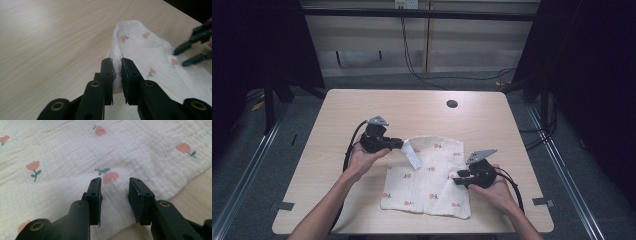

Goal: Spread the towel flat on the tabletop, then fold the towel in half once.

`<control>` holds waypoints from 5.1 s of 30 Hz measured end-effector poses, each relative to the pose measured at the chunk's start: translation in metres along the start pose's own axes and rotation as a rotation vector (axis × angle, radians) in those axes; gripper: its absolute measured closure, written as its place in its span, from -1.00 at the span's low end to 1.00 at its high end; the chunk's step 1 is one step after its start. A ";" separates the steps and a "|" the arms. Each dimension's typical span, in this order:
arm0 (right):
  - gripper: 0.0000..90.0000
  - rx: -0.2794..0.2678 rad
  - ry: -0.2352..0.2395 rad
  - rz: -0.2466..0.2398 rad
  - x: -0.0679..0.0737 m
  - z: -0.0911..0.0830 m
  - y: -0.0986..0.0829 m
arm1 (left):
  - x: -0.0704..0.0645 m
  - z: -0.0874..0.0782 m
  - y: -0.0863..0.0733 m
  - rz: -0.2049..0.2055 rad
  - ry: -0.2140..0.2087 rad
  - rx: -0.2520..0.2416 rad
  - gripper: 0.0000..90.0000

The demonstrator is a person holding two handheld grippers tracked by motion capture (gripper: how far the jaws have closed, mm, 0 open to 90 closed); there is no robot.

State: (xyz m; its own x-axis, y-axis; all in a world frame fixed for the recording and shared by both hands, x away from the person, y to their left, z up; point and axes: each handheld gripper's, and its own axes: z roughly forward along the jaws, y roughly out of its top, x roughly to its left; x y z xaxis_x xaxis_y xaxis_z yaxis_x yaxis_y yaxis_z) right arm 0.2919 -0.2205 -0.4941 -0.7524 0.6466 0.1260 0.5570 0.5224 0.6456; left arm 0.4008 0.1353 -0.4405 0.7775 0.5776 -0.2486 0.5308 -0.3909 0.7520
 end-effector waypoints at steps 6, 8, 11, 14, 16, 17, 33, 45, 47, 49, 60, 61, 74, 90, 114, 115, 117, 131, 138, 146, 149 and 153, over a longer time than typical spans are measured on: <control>0.38 0.005 0.000 -0.006 0.001 0.000 0.000 | 0.018 -0.013 -0.007 -0.074 0.049 -0.049 0.49; 0.37 0.005 0.001 0.001 0.000 0.000 0.000 | 0.021 -0.018 -0.010 -0.079 0.062 -0.046 0.47; 0.33 0.006 0.003 0.006 0.001 0.000 0.001 | 0.023 -0.023 -0.018 -0.087 0.055 -0.042 0.49; 0.31 -0.008 -0.001 0.012 -0.001 -0.002 0.001 | 0.019 -0.021 -0.030 -0.063 0.036 -0.006 0.52; 0.31 -0.024 -0.013 0.022 -0.004 -0.004 0.002 | 0.014 -0.017 -0.039 -0.045 0.016 0.021 0.53; 0.32 -0.027 -0.022 0.029 -0.005 -0.005 0.003 | 0.010 -0.015 -0.043 -0.023 0.015 0.038 0.54; 0.20 -0.019 -0.196 0.103 -0.040 0.006 0.021 | -0.004 0.012 -0.064 0.073 0.000 0.165 0.34; 0.96 0.013 -0.177 0.076 -0.029 0.010 0.018 | -0.026 -0.001 -0.081 0.162 -0.007 0.176 0.31; 0.97 0.003 -0.158 0.096 -0.030 0.008 0.014 | -0.028 -0.002 -0.084 0.173 -0.010 0.169 0.31; 0.97 0.023 -0.147 0.087 -0.026 0.003 0.011 | -0.030 -0.005 -0.085 0.180 -0.021 0.181 0.31; 0.56 -0.028 -0.154 0.080 -0.029 -0.010 0.008 | -0.025 -0.004 -0.082 0.162 -0.040 0.187 0.36; 0.56 -0.037 -0.151 0.103 -0.033 -0.011 0.011 | -0.024 -0.004 -0.082 0.151 -0.052 0.169 0.35; 0.34 -0.021 -0.170 0.128 -0.074 0.026 0.039 | 0.013 -0.010 -0.066 0.023 0.048 0.094 0.34; 0.91 -0.043 -0.152 0.125 -0.068 0.030 0.039 | 0.028 0.013 -0.045 -0.019 0.096 0.068 0.21; 0.89 -0.050 -0.147 0.151 -0.071 0.029 0.038 | 0.034 0.038 -0.040 0.000 0.076 0.102 0.63; 0.89 -0.052 -0.147 0.152 -0.070 0.029 0.037 | 0.033 0.039 -0.040 0.013 0.084 0.105 0.70; 0.89 -0.053 -0.146 0.152 -0.071 0.029 0.037 | 0.031 0.042 -0.041 0.010 0.066 0.085 0.81; 0.93 -0.155 -0.053 0.215 -0.083 0.008 0.043 | 0.036 0.019 -0.038 -0.025 0.000 0.033 0.93; 0.93 -0.160 -0.052 0.209 -0.083 -0.005 0.050 | 0.033 0.006 -0.032 -0.026 -0.052 -0.007 0.93; 0.93 -0.155 -0.053 0.176 -0.084 -0.012 0.063 | 0.032 -0.003 -0.013 -0.001 -0.016 -0.017 0.93; 0.94 -0.162 -0.061 0.168 -0.084 -0.016 0.069 | 0.032 -0.008 -0.007 0.001 -0.012 -0.040 0.93; 0.94 -0.179 -0.074 0.187 -0.088 -0.021 0.074 | 0.030 -0.011 -0.003 0.000 0.003 -0.056 0.93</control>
State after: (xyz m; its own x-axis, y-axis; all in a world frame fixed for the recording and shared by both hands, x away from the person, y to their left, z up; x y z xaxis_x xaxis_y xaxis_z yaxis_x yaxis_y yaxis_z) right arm 0.3918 -0.2505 -0.4417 -0.6106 0.7651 0.2045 0.6081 0.2875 0.7399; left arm 0.4189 0.1613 -0.4431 0.7763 0.5800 -0.2468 0.5113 -0.3503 0.7848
